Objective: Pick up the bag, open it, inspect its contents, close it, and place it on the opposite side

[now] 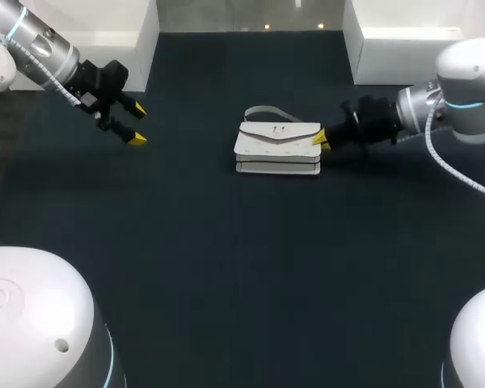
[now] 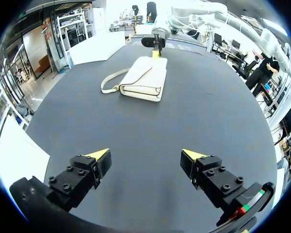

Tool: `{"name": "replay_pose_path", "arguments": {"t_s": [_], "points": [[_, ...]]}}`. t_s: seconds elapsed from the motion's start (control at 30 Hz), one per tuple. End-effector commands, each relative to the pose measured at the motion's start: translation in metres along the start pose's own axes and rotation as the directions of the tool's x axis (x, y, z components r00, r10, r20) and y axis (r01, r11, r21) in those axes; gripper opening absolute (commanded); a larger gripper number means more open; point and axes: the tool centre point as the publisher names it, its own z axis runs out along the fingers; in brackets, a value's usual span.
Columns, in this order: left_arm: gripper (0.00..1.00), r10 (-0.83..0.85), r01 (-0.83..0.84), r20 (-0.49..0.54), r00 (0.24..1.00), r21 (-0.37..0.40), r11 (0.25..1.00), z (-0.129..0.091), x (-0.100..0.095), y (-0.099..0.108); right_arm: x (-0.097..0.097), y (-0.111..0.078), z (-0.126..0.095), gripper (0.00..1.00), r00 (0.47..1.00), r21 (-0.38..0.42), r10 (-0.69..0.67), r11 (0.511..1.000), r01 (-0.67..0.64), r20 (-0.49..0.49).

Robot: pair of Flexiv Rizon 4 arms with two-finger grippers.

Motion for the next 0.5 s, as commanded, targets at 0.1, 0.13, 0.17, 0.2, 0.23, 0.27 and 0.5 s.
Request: {"name": "replay_pose_path", "arguments": {"t_s": [0.1,0.13,0.17,0.2,0.23,0.27,0.5], "points": [[1.00,0.001,-0.001,0.002,1.000,0.002,1.000,0.001,0.000,0.001,0.008,-0.003,0.019,0.00,1.000,0.006,-0.004,1.000,0.004,0.010],[1.00,0.001,-0.001,0.002,1.000,0.002,1.000,0.001,0.000,0.001,0.009,-0.004,0.022,0.00,1.000,0.007,-0.006,1.000,0.005,0.010],[1.00,0.001,-0.001,0.002,1.000,0.002,1.000,0.001,0.000,0.001,0.011,-0.005,0.025,0.00,1.000,0.009,-0.007,1.000,0.007,0.011],[1.00,0.001,-0.001,0.002,1.000,0.002,1.000,0.001,0.000,0.001,0.012,-0.005,0.028,0.00,1.000,0.013,-0.010,1.000,0.010,0.012],[1.00,0.001,-0.001,0.002,1.000,0.002,1.000,0.001,0.000,0.001,0.014,-0.006,0.031,0.00,1.000,0.017,-0.011,1.000,0.011,0.011],[1.00,0.001,-0.001,0.002,1.000,0.002,1.000,0.001,0.000,0.001,0.015,-0.007,0.034,0.00,1.000,0.021,-0.013,1.000,0.013,0.012],[1.00,0.001,-0.001,0.002,1.000,0.002,1.000,0.001,0.000,0.001,0.025,-0.009,0.057,0.00,1.000,0.045,-0.020,0.999,0.019,0.013]]}}
